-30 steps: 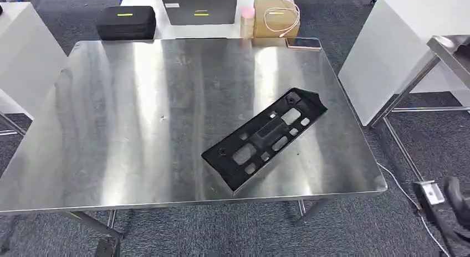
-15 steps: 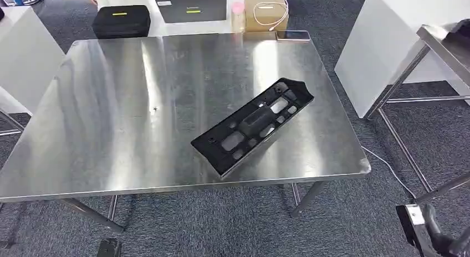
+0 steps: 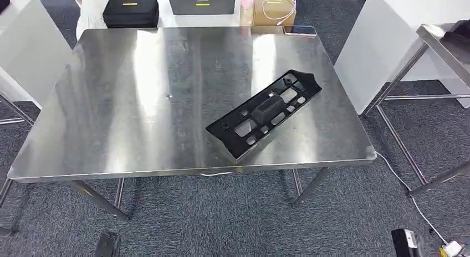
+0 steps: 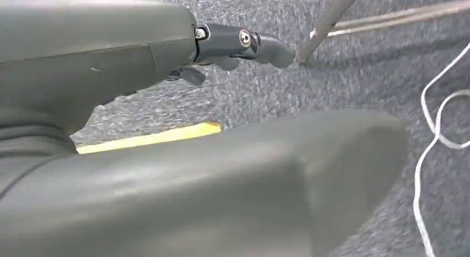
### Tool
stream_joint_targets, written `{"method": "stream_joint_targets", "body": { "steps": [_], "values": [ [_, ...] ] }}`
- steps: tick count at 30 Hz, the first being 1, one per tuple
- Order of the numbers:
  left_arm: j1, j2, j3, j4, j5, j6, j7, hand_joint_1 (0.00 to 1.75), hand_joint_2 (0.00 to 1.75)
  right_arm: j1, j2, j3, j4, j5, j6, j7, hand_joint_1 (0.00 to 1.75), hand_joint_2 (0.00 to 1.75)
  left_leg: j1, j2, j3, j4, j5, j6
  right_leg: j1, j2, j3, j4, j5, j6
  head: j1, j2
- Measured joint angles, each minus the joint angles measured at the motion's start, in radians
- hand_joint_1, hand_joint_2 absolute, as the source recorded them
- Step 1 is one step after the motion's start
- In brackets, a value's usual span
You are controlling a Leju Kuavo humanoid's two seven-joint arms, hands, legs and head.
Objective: Take the parts from the cabinet and place them on the table.
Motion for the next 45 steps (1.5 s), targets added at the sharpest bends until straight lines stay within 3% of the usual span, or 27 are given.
{"method": "stream_joint_targets", "body": {
  "steps": [2,4,5,7,8,10,11,13,14,16,18,19,23,24,26,28,29,31,33,34,39,40,41,42,43,44,45],
  "values": [
    [-0.001,-0.001,0.000,0.000,-0.001,0.000,0.000,0.00,0.00,-0.002,-0.007,-0.025,0.085,-0.002,-0.001,0.007,0.00,0.00,-0.001,-0.003,-0.012,0.000,0.012,-0.005,0.000,0.000,0.118,-0.170,0.051,0.009,0.001,0.000],
    [-0.003,0.000,0.000,0.000,-0.005,0.000,0.000,0.00,0.00,-0.009,-0.016,-0.034,0.140,0.003,-0.002,0.008,0.00,0.00,-0.007,-0.001,-0.021,0.002,0.022,-0.018,0.014,0.000,0.218,-0.329,0.051,-0.006,0.002,0.000],
    [-0.004,0.000,0.000,0.000,-0.006,0.000,0.000,0.00,0.00,-0.008,-0.020,-0.038,0.168,0.005,-0.001,0.010,0.00,1.75,-0.008,0.002,-0.020,0.001,0.031,-0.026,0.019,0.000,0.205,-0.319,0.059,-0.010,-0.002,0.000],
    [-0.006,0.000,0.000,0.000,-0.010,0.000,-0.003,0.00,0.00,-0.018,-0.028,-0.053,0.235,-0.045,0.020,0.003,0.00,1.75,-0.004,0.003,-0.020,0.001,0.038,-0.035,0.022,0.001,0.191,-0.320,0.063,-0.017,-0.003,0.000],
    [-0.006,0.001,0.000,0.000,-0.011,0.001,-0.007,0.00,0.00,-0.025,-0.030,-0.072,0.279,-0.088,0.056,-0.008,0.00,1.75,-0.005,0.002,-0.023,0.003,0.041,-0.042,0.008,0.000,0.186,-0.327,0.073,-0.031,-0.004,0.000],
    [-0.007,0.002,-0.001,0.000,-0.019,0.008,-0.008,0.00,0.00,-0.035,-0.028,-0.107,0.339,-0.129,0.157,0.016,0.00,1.75,0.002,-0.003,-0.053,0.070,-0.046,-0.050,-0.005,-0.004,0.173,-0.327,0.090,-0.056,-0.008,0.000],
    [-0.008,0.002,-0.001,0.000,-0.020,0.021,-0.003,0.00,0.00,-0.037,-0.028,-0.119,0.361,-0.140,0.210,0.038,0.00,0.00,0.004,-0.004,-0.076,0.145,-0.108,-0.055,-0.003,-0.006,0.171,-0.326,0.098,-0.064,-0.010,0.000],
    [-0.015,0.002,-0.001,0.000,-0.027,0.044,0.016,0.00,0.00,-0.040,-0.026,-0.139,0.399,-0.162,0.320,0.075,0.00,0.00,0.005,-0.005,-0.115,0.286,-0.177,-0.065,-0.001,-0.007,0.150,-0.323,0.113,-0.065,-0.010,0.000],
    [-0.020,0.002,-0.002,0.000,-0.034,0.049,0.023,0.00,0.00,-0.042,-0.025,-0.151,0.416,-0.168,0.370,0.095,0.00,0.00,0.007,-0.005,-0.116,0.316,-0.175,-0.068,-0.001,-0.007,0.139,-0.318,0.118,-0.061,-0.010,0.000],
    [-0.028,0.003,-0.010,0.000,-0.045,0.033,0.019,0.00,0.00,-0.042,-0.021,-0.162,0.442,-0.160,0.476,0.125,0.00,0.00,0.015,-0.004,-0.042,0.230,-0.119,-0.073,-0.003,-0.007,0.119,-0.305,0.124,-0.057,-0.010,0.000],
    [-0.033,0.009,-0.013,-0.001,-0.051,0.015,0.010,0.00,0.00,-0.046,-0.014,-0.162,0.457,-0.140,0.501,0.140,0.00,0.00,0.022,-0.004,0.072,0.056,-0.071,-0.075,-0.004,-0.005,0.103,-0.284,0.125,-0.053,-0.011,0.000],
    [-0.038,0.012,-0.014,-0.002,-0.051,0.010,0.010,0.00,0.00,-0.048,-0.011,-0.162,0.461,-0.127,0.502,0.152,0.00,0.00,0.017,-0.007,0.095,0.018,-0.088,-0.073,0.003,-0.005,0.090,-0.274,0.127,-0.050,-0.013,0.000],
    [-0.036,0.021,-0.014,-0.002,-0.052,0.008,0.004,0.00,0.00,-0.048,-0.009,-0.160,0.475,-0.107,0.503,0.174,0.00,0.00,0.005,-0.009,0.067,0.016,-0.065,-0.038,0.010,-0.004,0.074,-0.276,0.152,-0.012,-0.011,0.000],
    [-0.039,0.021,-0.014,-0.002,-0.052,0.008,0.003,0.00,0.00,-0.049,-0.010,-0.160,0.478,-0.106,0.503,0.176,0.00,0.00,0.010,-0.003,0.060,0.009,-0.052,-0.022,0.003,-0.005,0.064,-0.259,0.135,-0.011,-0.012,0.000],
    [-0.038,0.023,-0.014,-0.002,-0.052,0.008,0.002,0.00,0.00,-0.049,-0.010,-0.160,0.482,-0.105,0.503,0.176,0.00,0.00,0.007,-0.003,0.039,0.009,-0.036,-0.003,0.001,-0.002,0.018,-0.156,0.046,-0.030,0.001,0.000],
    [-0.038,0.023,-0.014,-0.002,-0.052,0.008,0.002,0.00,0.00,-0.049,-0.010,-0.160,0.485,-0.105,0.503,0.176,0.00,0.00,0.007,-0.002,0.014,0.010,-0.017,-0.002,-0.001,-0.002,-0.030,-0.004,-0.027,-0.032,0.002,0.000],
    [-0.038,0.023,-0.014,-0.002,-0.052,0.008,0.002,0.00,0.00,-0.049,-0.011,-0.160,0.486,-0.106,0.503,0.177,0.00,0.00,0.007,-0.002,0.003,0.010,-0.008,-0.004,-0.001,-0.002,-0.032,0.033,-0.031,-0.022,0.002,0.000],
    [-0.037,0.022,-0.015,-0.002,-0.052,0.010,0.002,0.00,0.00,-0.050,-0.012,-0.160,0.488,-0.113,0.503,0.175,0.00,0.00,0.008,-0.002,-0.020,0.012,0.009,-0.011,-0.006,-0.002,0.029,-0.027,0.015,0.004,0.002,0.000],
    [-0.037,0.022,-0.014,-0.002,-0.053,0.010,0.002,0.00,0.00,-0.055,-0.013,-0.161,0.489,-0.139,0.503,0.159,0.00,0.00,0.011,-0.002,-0.034,0.012,0.024,-0.023,-0.012,-0.003,0.157,-0.212,0.062,0.017,0.003,0.000],
    [-0.038,0.022,-0.015,-0.002,-0.055,0.011,0.002,0.00,0.00,-0.059,-0.011,-0.161,0.489,-0.147,0.503,0.154,0.00,0.00,0.008,-0.002,-0.037,0.013,0.029,-0.029,-0.013,-0.002,0.193,-0.275,0.047,0.012,0.004,0.000],
    [-0.037,0.022,-0.015,-0.002,-0.057,0.011,0.003,0.00,0.00,-0.059,-0.011,-0.161,0.489,-0.148,0.503,0.153,0.00,0.00,0.008,-0.002,-0.038,0.013,0.030,-0.030,-0.011,-0.002,0.197,-0.284,0.044,0.012,0.004,0.000],
    [-0.038,0.021,-0.016,-0.002,-0.064,0.013,0.005,0.00,0.00,-0.062,-0.010,-0.163,0.491,-0.161,0.504,0.138,0.00,0.00,0.007,-0.001,-0.042,0.011,0.042,-0.042,0.011,0.005,0.211,-0.305,0.044,0.002,0.000,0.000],
    [-0.039,0.021,-0.017,-0.002,-0.066,0.013,0.005,0.00,0.00,-0.062,-0.009,-0.166,0.492,-0.170,0.506,0.130,0.00,0.00,0.005,-0.001,-0.042,0.013,0.045,-0.046,0.009,0.005,0.196,-0.309,0.045,-0.001,0.003,0.000],
    [-0.034,0.021,-0.026,-0.001,-0.071,0.013,0.009,0.00,0.00,-0.065,-0.004,-0.176,0.496,-0.177,0.507,0.124,0.00,0.00,0.014,-0.004,-0.053,0.023,0.039,-0.061,-0.017,0.001,0.182,-0.305,0.063,-0.032,-0.002,0.000],
    [-0.033,0.020,-0.032,-0.001,-0.074,0.013,0.008,0.00,0.00,-0.065,0.000,-0.178,0.499,-0.175,0.514,0.124,0.00,0.00,0.015,-0.007,-0.119,0.241,-0.156,-0.067,-0.001,-0.006,0.155,-0.302,0.094,-0.066,-0.007,0.000],
    [-0.033,0.021,-0.032,-0.001,-0.075,0.013,0.008,0.00,0.00,-0.064,0.000,-0.178,0.500,-0.177,0.517,0.124,0.00,0.00,0.015,-0.008,-0.132,0.319,-0.177,-0.070,0.002,-0.006,0.139,-0.298,0.105,-0.064,-0.006,0.000],
    [-0.033,0.019,-0.033,-0.001,-0.079,0.013,0.008,0.00,0.00,-0.062,0.000,-0.179,0.500,-0.177,0.517,0.124,0.00,0.00,0.016,-0.008,-0.117,0.322,-0.162,-0.071,0.002,-0.006,0.127,-0.292,0.109,-0.060,-0.007,0.000]
  ]
}}
